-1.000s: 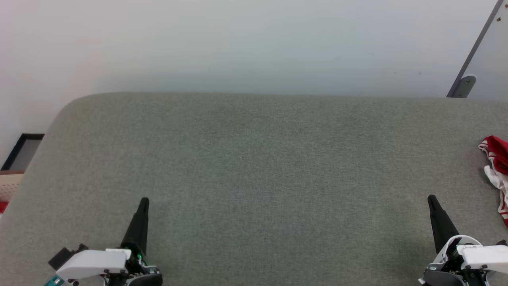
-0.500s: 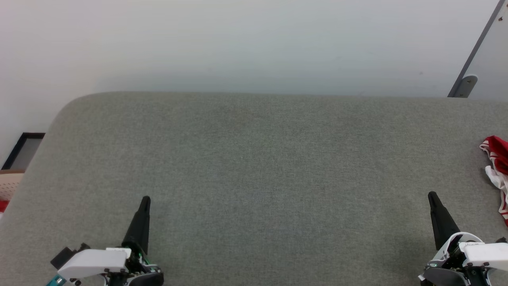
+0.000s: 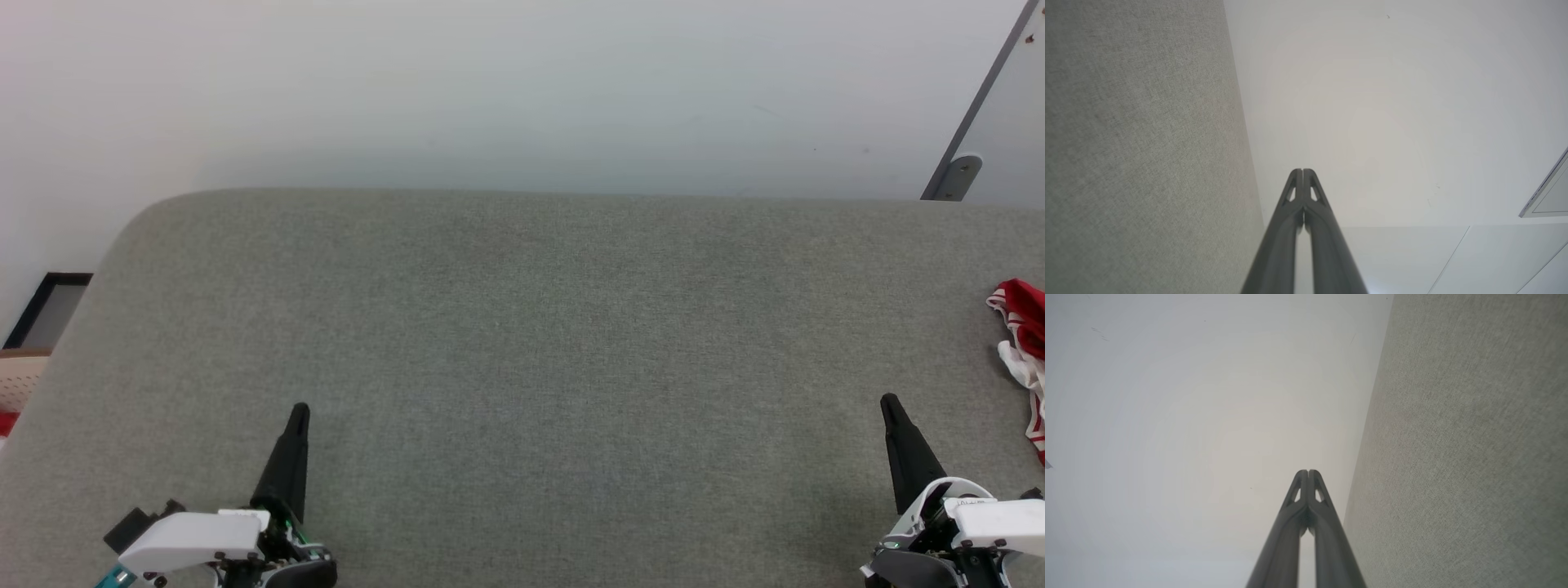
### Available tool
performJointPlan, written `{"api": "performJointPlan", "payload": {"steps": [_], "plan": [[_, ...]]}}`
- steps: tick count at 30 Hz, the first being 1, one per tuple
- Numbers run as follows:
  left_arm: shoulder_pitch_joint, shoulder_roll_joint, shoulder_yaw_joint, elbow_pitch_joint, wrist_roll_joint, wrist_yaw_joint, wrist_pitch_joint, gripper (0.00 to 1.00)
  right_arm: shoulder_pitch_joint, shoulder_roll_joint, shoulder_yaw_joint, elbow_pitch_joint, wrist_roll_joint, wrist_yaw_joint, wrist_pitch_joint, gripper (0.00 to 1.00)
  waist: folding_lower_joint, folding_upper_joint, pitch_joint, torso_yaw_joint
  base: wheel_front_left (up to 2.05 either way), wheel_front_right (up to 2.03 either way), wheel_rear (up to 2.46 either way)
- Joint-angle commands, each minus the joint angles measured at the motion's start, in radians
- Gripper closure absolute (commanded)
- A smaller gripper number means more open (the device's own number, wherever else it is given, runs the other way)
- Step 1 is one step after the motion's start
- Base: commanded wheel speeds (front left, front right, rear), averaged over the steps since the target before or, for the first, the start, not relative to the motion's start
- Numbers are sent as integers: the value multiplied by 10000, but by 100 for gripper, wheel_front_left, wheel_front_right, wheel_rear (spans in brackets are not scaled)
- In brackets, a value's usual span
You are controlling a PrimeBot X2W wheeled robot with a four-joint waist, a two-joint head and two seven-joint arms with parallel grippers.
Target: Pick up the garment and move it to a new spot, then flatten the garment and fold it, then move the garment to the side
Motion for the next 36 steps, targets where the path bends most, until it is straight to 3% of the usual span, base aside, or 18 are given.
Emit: {"api": "performJointPlan", "payload": {"steps": [1,36], "plan": [[-102,-3,26,12,-28,-53,27,100,-16,37,5,-22,28,-10,25,100,0,-1,0,0,0,0,0],[-101,-2,20,10,-33,-53,22,100,-16,37,7,-22,27,-10,23,100,0,-1,0,0,0,0,0]]}}
